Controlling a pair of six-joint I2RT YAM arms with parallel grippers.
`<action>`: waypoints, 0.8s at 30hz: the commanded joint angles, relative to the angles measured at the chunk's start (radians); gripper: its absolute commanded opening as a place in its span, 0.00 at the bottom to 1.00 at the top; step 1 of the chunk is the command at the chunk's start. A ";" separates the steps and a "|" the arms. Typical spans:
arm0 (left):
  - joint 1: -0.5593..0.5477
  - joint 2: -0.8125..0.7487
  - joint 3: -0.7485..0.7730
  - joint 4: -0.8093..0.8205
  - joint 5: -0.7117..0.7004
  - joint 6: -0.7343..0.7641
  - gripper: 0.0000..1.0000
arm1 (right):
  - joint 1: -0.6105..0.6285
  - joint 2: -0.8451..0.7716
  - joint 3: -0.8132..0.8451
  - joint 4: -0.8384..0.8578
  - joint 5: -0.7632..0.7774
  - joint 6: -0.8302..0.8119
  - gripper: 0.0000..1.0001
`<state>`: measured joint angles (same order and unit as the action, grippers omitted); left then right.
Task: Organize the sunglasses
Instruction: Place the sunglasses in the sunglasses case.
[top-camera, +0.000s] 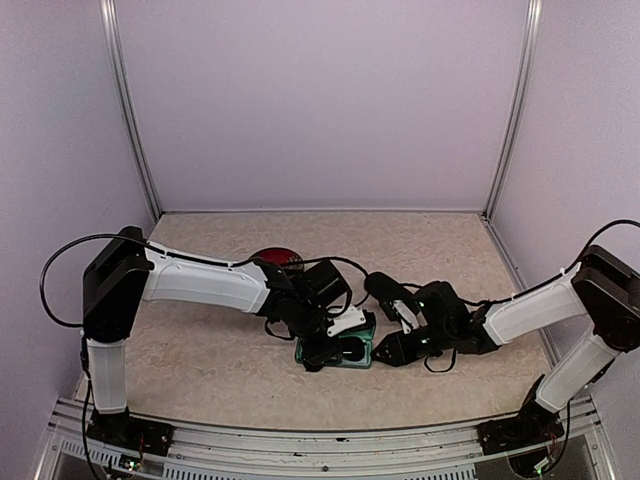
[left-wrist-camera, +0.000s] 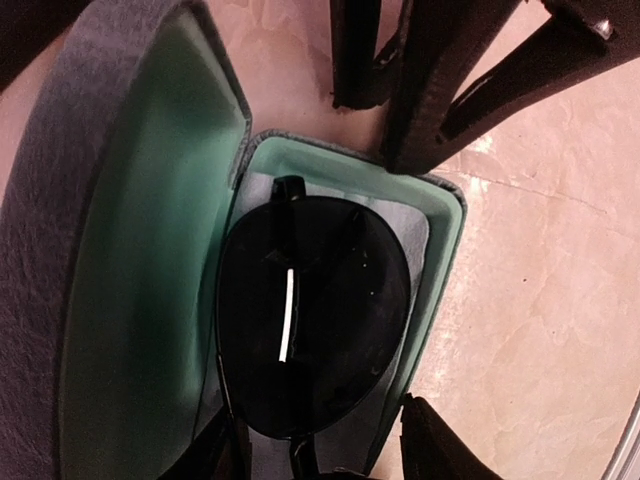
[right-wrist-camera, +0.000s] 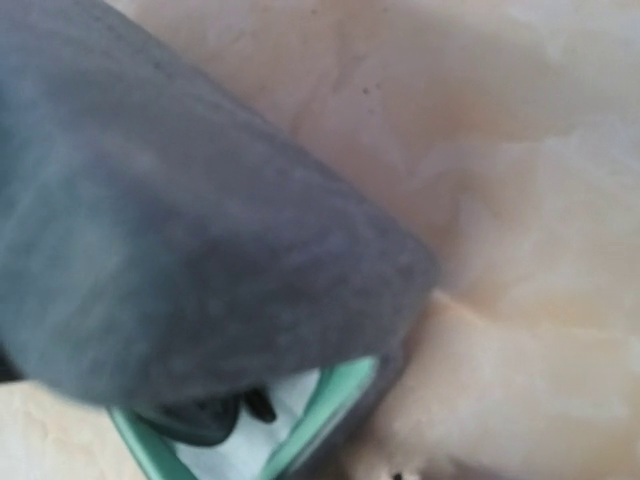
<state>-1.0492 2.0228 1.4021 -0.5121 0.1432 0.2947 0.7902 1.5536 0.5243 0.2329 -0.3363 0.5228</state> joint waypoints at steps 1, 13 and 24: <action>-0.038 -0.041 0.040 -0.021 -0.111 -0.001 0.51 | 0.014 -0.013 -0.018 0.023 -0.007 0.009 0.30; -0.084 -0.114 -0.013 -0.017 -0.195 -0.034 0.58 | 0.018 -0.020 -0.034 0.037 -0.007 0.016 0.30; -0.103 -0.196 -0.120 0.022 -0.304 -0.106 0.61 | 0.019 -0.023 -0.033 0.041 -0.008 0.018 0.30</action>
<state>-1.1370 1.8786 1.3346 -0.5106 -0.1017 0.2386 0.7967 1.5528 0.5064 0.2607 -0.3370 0.5404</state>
